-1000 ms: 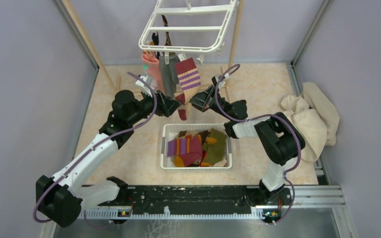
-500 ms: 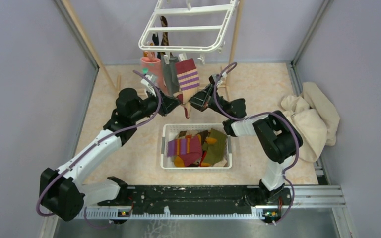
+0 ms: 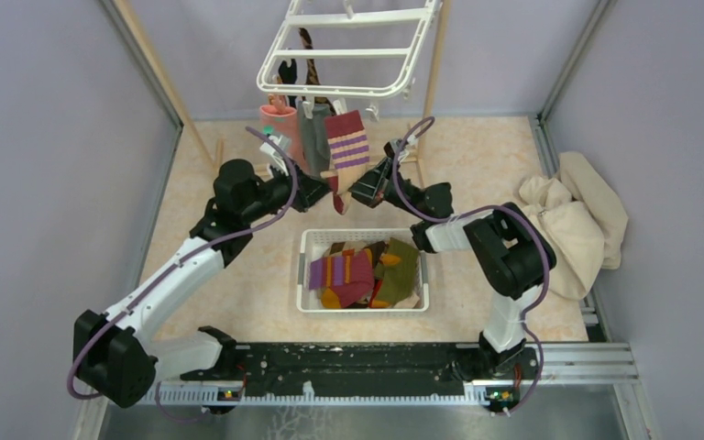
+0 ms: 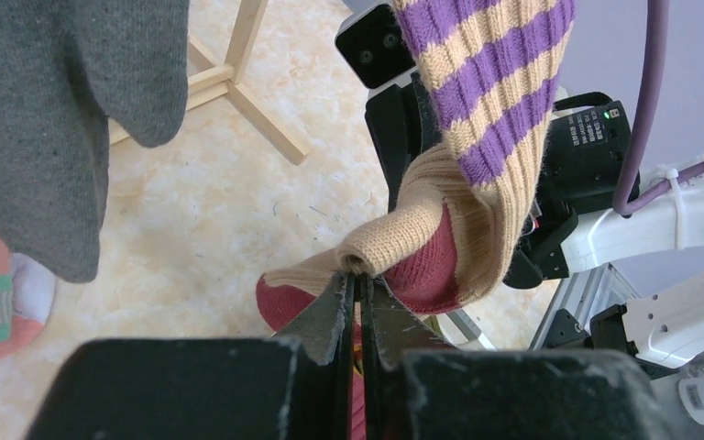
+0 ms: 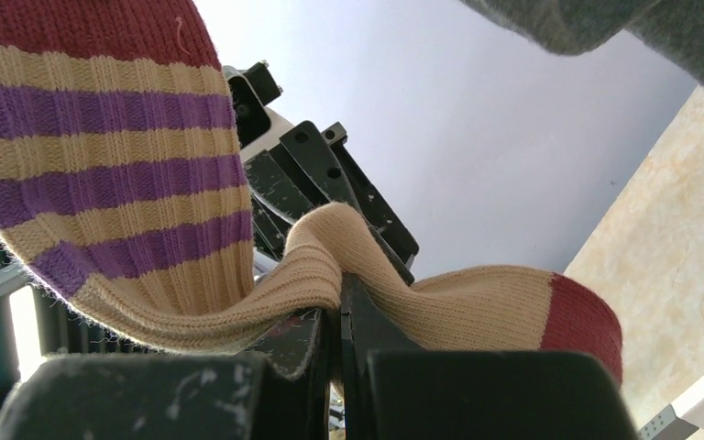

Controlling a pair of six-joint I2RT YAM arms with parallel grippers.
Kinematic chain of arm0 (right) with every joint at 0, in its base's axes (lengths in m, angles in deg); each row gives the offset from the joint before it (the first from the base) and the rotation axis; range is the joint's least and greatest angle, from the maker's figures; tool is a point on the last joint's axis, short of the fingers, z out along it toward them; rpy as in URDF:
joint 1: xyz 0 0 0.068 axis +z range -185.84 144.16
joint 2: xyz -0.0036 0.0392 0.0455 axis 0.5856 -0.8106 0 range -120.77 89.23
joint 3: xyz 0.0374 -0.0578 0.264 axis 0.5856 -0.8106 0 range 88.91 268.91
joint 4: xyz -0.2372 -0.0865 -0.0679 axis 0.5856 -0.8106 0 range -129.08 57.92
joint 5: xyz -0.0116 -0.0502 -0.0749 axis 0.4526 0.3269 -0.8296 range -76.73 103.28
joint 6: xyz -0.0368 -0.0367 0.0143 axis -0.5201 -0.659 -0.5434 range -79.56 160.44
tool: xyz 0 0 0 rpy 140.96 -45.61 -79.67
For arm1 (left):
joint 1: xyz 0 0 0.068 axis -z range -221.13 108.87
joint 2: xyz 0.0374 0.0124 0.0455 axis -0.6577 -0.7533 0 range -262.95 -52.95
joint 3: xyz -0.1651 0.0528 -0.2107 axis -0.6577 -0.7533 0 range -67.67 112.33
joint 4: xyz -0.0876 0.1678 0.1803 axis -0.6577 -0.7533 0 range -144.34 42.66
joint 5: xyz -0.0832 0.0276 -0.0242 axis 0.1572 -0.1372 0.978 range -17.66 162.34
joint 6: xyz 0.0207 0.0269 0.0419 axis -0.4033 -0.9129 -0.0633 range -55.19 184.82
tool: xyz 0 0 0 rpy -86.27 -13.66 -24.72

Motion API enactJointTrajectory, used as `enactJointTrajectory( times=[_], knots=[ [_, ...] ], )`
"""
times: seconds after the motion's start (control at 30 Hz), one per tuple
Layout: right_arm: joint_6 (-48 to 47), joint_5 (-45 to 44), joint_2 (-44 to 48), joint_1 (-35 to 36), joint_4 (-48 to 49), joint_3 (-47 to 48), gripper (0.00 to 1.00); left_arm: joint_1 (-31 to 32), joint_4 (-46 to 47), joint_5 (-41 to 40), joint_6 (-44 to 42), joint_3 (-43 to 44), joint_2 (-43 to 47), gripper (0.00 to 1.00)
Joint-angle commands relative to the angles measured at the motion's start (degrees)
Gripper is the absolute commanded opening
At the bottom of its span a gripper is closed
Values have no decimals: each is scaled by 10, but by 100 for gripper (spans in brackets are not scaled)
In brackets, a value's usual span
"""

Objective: Remove the socks clipped to the hanger
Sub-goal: Adjust the hanger on the clothesline.

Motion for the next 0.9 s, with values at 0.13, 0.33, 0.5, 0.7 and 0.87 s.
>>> enactJointTrajectory(
  times=[0.13,0.33,0.5,0.7,0.87],
  knots=[
    [-21,9,2,4,79,1,0,-2,2,-1,-9,13,38,7],
    [1,14,-2,5,98,14,0,-2,18,2,-14,-9,48,62],
    [3,18,7,5,98,17,0,-2,24,0,-16,-22,47,76],
    [9,20,8,6,98,23,0,-3,48,11,-12,-40,53,81],
    [15,20,10,7,98,33,0,-3,63,30,-2,-49,42,76]
  ],
)
